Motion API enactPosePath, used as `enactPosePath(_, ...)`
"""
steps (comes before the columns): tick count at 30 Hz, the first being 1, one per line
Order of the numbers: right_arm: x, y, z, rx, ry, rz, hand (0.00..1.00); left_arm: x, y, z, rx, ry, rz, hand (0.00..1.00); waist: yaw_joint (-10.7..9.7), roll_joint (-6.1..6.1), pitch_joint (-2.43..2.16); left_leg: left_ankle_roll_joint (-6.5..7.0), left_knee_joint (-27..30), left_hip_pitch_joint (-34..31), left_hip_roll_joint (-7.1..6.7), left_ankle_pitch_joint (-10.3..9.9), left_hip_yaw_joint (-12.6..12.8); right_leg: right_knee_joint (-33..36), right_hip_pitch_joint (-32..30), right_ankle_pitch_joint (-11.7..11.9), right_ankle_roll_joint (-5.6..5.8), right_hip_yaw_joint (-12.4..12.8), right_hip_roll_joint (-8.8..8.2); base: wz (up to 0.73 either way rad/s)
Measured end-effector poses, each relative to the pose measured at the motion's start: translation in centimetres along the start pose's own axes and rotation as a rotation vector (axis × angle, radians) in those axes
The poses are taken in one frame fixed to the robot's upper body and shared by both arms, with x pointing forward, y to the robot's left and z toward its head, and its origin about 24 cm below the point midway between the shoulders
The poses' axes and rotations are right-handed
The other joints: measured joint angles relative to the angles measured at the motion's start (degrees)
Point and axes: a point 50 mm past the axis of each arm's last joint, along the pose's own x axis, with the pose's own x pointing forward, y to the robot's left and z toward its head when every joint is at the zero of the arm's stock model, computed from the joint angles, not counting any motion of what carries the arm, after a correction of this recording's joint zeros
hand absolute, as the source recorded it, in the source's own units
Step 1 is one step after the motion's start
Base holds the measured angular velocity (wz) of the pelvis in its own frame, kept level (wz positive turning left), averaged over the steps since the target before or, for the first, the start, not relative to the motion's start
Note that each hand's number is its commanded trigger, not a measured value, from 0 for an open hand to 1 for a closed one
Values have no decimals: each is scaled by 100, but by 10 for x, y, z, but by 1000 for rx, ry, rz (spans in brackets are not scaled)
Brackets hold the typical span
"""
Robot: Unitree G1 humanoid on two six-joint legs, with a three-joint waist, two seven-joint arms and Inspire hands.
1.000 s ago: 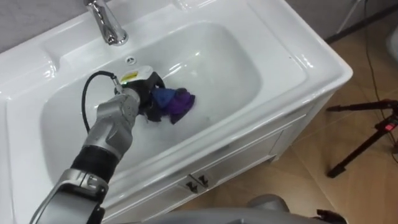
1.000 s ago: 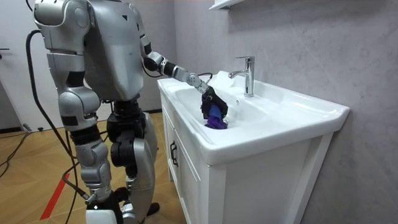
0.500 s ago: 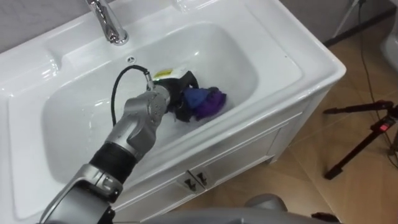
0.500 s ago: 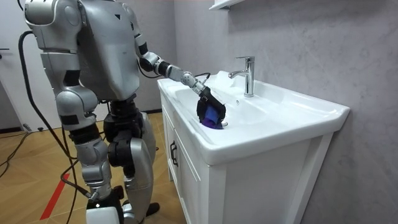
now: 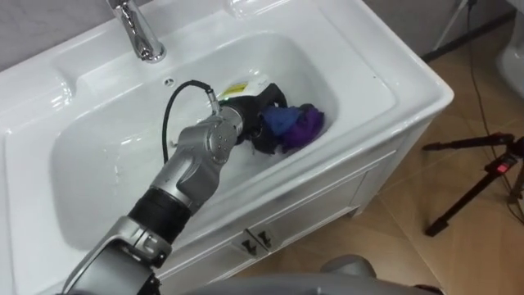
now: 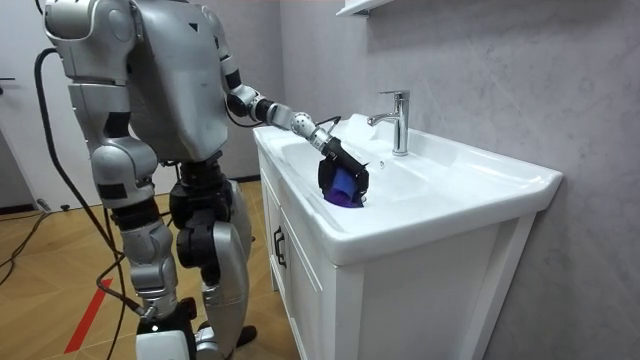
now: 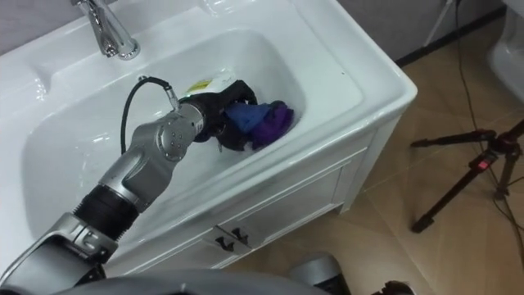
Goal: Wipe basin
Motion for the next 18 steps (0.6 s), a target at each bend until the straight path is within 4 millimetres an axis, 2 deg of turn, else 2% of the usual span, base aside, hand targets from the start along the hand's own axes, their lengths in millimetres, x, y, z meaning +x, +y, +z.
enactPosePath(6,0,6,-9,-5,37,0,0,0,1,-2,7,13,23,100,-7,-39,22,0,3,145,9,0,45,3,105,0,0,51,9,-4)
enactPosePath(9,-1,7,-13,-7,61,11,0,3,-5,-12,-4,53,10,100,25,-46,26,-1,-2,192,30,-1,166,-21,141,-7,-1,200,32,-17)
enactPosePath(16,-1,8,-27,48,125,25,0,0,-22,-67,-52,279,14,100,47,-125,38,-2,-49,342,49,-1,328,-8,109,-11,-6,367,60,-13)
enactPosePath(18,-2,8,-30,62,130,23,0,-3,-24,-84,-81,344,33,100,45,-166,25,-3,-76,381,52,-1,372,-10,117,-10,-7,414,71,-13)
